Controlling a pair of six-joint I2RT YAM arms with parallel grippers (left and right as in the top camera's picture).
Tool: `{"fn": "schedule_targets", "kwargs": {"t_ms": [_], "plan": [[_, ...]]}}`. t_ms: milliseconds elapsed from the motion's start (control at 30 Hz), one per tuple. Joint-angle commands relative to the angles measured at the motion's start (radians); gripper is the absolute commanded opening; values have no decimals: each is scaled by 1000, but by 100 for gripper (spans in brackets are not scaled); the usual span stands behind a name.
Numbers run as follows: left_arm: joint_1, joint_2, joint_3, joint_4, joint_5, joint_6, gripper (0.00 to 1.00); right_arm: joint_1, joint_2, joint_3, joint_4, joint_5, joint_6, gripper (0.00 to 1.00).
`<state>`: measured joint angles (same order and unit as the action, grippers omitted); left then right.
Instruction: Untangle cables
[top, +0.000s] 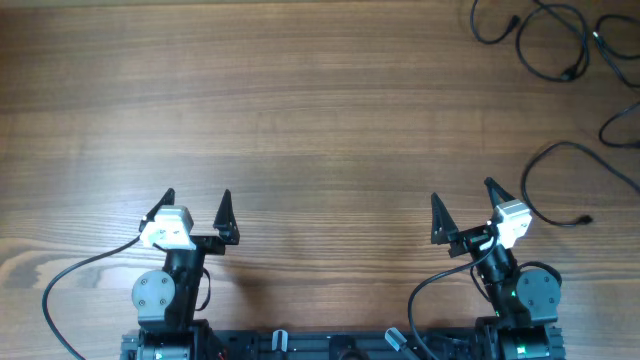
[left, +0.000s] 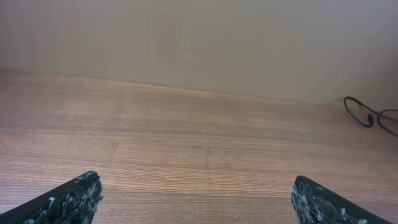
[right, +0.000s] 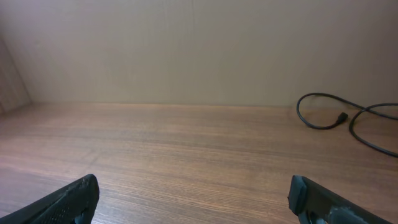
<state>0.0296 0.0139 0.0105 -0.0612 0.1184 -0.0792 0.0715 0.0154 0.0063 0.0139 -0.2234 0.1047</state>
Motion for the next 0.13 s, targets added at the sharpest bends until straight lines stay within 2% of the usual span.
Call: {"fn": "schedule_targets", "kwargs": {"t_ms": [0,100], "plan": [[5,-7,-5,-4,11,19,100,6,-11,0,2,7,7,100],[5,-7,-5,-4,11,19,100,6,-11,0,2,7,7,100]]}}
